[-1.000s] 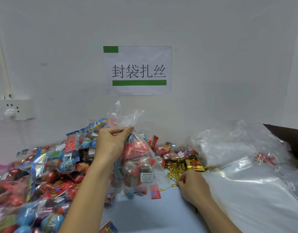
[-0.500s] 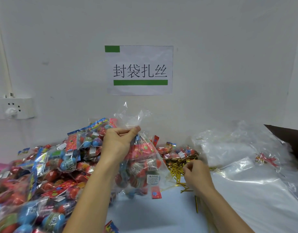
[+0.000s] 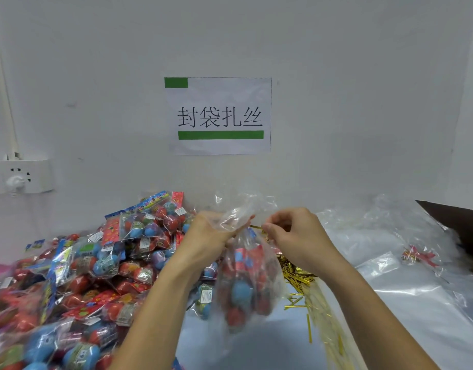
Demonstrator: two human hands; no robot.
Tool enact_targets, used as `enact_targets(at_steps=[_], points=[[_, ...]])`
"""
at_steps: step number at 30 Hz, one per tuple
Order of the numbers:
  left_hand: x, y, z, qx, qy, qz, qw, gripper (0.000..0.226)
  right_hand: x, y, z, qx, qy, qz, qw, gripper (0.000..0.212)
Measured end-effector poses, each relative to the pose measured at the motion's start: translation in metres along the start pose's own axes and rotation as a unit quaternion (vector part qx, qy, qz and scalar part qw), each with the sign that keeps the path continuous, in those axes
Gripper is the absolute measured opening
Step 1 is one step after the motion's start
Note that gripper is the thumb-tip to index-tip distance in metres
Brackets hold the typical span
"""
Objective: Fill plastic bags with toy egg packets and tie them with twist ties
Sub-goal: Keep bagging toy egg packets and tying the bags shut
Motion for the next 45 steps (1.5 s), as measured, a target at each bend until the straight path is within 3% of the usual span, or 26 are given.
enact_targets(at_steps=[5, 13, 17, 20, 24, 28, 30, 32, 37, 41, 45], points=[[0.002, -0.004, -0.002, -0.052, 0.004, 0.042, 0.998, 0.032, 0.002, -0.003, 0.005, 0.007, 0.026, -0.019, 0.999, 0.026], [0.005, -0.006, -0.011, 0.019, -0.036, 0.062, 0.997, 0.025, 0.002, 0.001, 0.007, 0.030, 0.058, -0.005, 0.998, 0.015], [0.005, -0.003, -0.010, 0.045, -0.054, 0.075, 0.995, 0.038, 0.003, -0.003, 0.004, 0.009, 0.030, 0.059, 0.998, 0.017], [0.006, -0.003, -0.010, 0.104, -0.055, 0.096, 0.988, 0.026, 0.007, -0.002, 0.001, -0.035, -0.002, 0.107, 0.994, 0.021], [0.004, -0.005, -0.011, 0.130, -0.018, 0.065, 0.989, 0.019, 0.011, -0.008, 0.000, -0.042, -0.041, 0.119, 0.991, 0.023], [0.001, -0.003, -0.009, 0.063, 0.102, 0.013, 0.993, 0.045, 0.010, -0.020, 0.003, -0.016, -0.028, 0.061, 0.998, 0.019], [0.001, -0.004, -0.004, 0.044, 0.152, -0.002, 0.987, 0.030, 0.012, -0.028, 0.001, 0.033, -0.015, 0.044, 0.998, 0.014], [0.002, -0.011, 0.002, 0.046, 0.170, -0.062, 0.982, 0.013, 0.015, -0.036, 0.001, 0.086, -0.009, 0.007, 0.996, 0.009], [0.002, -0.034, 0.007, 0.038, 0.104, -0.164, 0.980, 0.010, 0.016, -0.036, 0.007, 0.096, -0.038, -0.034, 0.994, 0.016], [0.001, -0.037, 0.005, 0.053, 0.061, -0.161, 0.984, 0.022, 0.010, -0.017, 0.008, 0.071, -0.067, -0.042, 0.994, 0.030], [0.002, -0.040, 0.002, 0.028, 0.018, -0.150, 0.988, 0.016, 0.007, -0.009, 0.008, 0.069, -0.085, -0.043, 0.993, 0.037]])
Point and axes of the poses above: each hand's wrist, its own x-axis away from the middle knuckle, its own y-axis out of the back of the hand, z = x × y, the point moved 2 cm from there along -x, towards the middle knuckle, and after that the axes turned 10 degrees about -y, right-handed, at the moved point
